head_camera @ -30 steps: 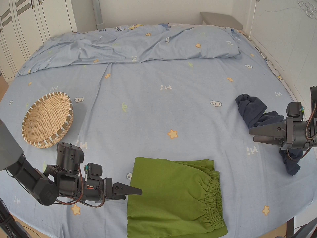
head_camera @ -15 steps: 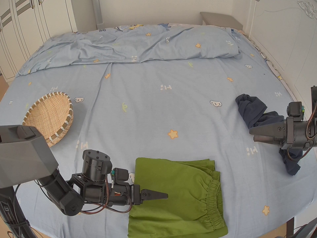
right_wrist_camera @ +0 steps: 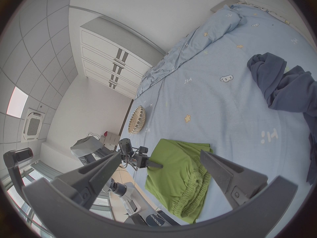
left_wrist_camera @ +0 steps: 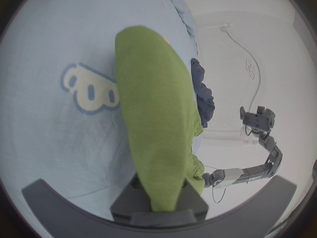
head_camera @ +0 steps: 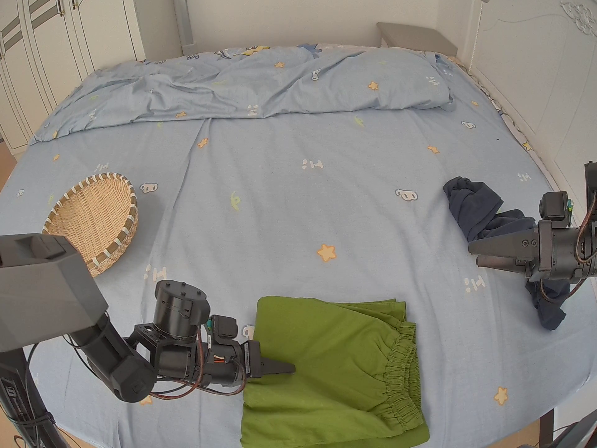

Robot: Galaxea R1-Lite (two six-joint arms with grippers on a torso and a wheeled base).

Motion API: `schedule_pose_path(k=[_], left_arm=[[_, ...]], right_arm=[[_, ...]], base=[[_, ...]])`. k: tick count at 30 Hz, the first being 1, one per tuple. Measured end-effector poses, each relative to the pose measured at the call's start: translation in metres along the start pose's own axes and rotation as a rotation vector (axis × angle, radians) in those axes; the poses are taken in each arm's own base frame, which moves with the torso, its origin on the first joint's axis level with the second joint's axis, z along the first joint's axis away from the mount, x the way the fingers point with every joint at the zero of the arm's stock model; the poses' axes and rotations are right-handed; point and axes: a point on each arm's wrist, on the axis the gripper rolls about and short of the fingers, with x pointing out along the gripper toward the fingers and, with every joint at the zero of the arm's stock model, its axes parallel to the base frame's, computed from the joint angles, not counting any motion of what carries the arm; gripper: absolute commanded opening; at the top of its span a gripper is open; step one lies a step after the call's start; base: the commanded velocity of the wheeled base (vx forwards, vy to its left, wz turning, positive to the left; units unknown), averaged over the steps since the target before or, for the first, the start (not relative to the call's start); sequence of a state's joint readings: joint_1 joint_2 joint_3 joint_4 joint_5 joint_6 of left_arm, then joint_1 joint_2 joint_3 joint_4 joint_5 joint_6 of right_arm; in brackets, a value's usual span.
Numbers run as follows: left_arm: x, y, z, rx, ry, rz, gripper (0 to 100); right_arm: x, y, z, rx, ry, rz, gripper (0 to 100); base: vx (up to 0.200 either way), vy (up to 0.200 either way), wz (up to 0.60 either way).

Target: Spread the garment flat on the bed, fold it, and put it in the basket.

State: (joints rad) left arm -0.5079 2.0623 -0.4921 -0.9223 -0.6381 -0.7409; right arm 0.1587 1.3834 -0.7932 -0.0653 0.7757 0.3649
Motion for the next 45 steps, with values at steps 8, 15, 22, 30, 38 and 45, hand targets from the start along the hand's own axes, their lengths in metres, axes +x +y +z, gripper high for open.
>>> schedule_pose_path(k=[8, 15, 22, 30, 38, 45], left_arm=[[-0.037, -0.003, 0.013, -0.127, -0.010, 0.084, 0], [-0.064, -0.023, 0.040, -0.113, -0.102, 0.070, 0], [-0.081, -0.031, 0.055, -0.103, -0.156, 0.073, 0], [-0.088, -0.033, 0.065, -0.085, -0.165, 0.106, 0], [-0.098, -0.039, 0.078, -0.127, -0.152, 0.142, 0], [-0.102, -0.042, 0.083, -0.107, -0.175, 0.136, 0]], right_arm=[[0.000, 0.000, 0.000, 0.002, 0.003, 0.001, 100], [0.001, 0.000, 0.000, 0.002, 0.004, 0.000, 100], [0.001, 0.000, -0.001, 0.005, 0.006, 0.000, 100], [0.002, 0.001, -0.001, 0.010, 0.011, 0.005, 100], [0.002, 0.001, -0.001, 0.009, 0.014, 0.007, 100], [0.003, 0.002, -0.002, 0.009, 0.018, 0.009, 100]], base=[[0.000, 0.000, 0.00], [0.000, 0.000, 0.00], [0.000, 0.000, 0.00], [0.000, 0.025, 0.00], [0.000, 0.200, 0.00], [0.000, 0.200, 0.00]])
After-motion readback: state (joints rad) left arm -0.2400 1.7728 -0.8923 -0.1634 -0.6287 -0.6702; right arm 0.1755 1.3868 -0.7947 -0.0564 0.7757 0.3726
